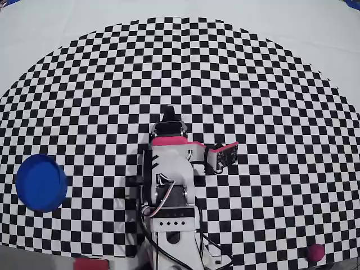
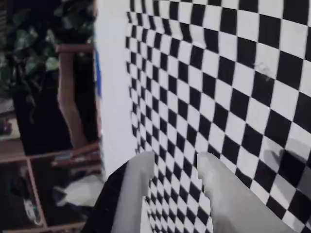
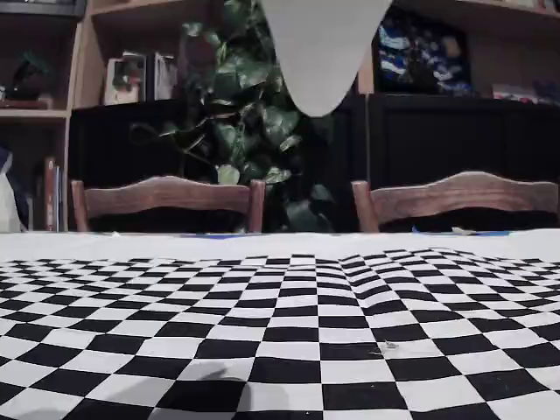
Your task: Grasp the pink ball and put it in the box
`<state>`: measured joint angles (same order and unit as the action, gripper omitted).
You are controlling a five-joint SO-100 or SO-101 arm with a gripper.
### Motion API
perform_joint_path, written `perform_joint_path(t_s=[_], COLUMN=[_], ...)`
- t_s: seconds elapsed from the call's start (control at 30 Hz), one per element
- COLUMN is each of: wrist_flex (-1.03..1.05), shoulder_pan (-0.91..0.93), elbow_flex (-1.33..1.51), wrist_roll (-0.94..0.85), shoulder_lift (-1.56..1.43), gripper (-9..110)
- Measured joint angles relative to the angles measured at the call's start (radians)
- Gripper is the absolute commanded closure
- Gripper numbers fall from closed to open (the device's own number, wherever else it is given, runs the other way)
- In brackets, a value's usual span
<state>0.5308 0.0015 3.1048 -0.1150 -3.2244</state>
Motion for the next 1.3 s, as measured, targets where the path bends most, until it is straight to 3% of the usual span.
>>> perform_joint_path(t_s=[0.13, 0.33, 0.43, 0.77, 1.3], wrist_flex=[-0.064, -0.067, -0.067, -0.124, -0.264], shoulder_pan=[0.000, 0.015, 0.020, 0.037, 0.071], elbow_flex=[0.000, 0.000, 0.000, 0.000, 0.000], wrist_roll=[-0.112, -0.456, -0.647, -1.089, -1.430], shoulder_lift=[0.017, 0.020, 0.020, 0.020, 0.066], gripper=[86, 86, 79, 79, 79])
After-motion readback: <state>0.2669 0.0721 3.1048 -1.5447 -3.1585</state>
